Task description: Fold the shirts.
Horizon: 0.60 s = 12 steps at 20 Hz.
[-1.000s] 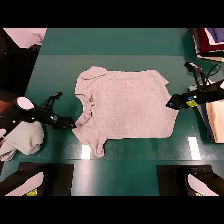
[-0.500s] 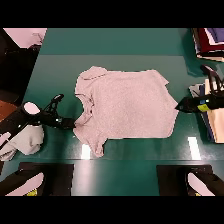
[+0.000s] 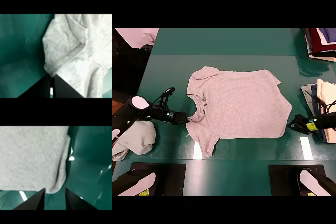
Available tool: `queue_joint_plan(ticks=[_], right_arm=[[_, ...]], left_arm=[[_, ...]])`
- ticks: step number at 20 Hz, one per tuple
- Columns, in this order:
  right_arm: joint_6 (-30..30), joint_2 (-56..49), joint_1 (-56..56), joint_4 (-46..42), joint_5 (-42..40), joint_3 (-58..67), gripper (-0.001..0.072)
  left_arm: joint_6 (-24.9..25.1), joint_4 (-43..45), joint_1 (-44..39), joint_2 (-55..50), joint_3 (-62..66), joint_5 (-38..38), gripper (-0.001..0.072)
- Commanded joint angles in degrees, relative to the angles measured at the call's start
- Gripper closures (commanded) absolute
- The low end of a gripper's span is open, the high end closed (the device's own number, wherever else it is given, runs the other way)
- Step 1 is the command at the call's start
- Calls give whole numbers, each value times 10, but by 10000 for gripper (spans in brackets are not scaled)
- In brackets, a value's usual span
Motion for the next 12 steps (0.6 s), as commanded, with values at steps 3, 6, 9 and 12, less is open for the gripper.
queue_joint_plan(ticks=[3, 6, 9, 12], right_arm=[[-11, -65, 10, 21, -74, -25, 491], [-10, -74, 29, 20, -98, -25, 554], [-10, -74, 29, 18, -102, -24, 559], [-12, -73, 18, 12, -87, -20, 699]], left_arm=[[5, -3, 0, 0, 10, -27, 687], [5, -7, 0, 0, 10, -28, 687], [5, -9, 0, 0, 10, -32, 687], [5, -10, 0, 0, 11, -33, 687]])
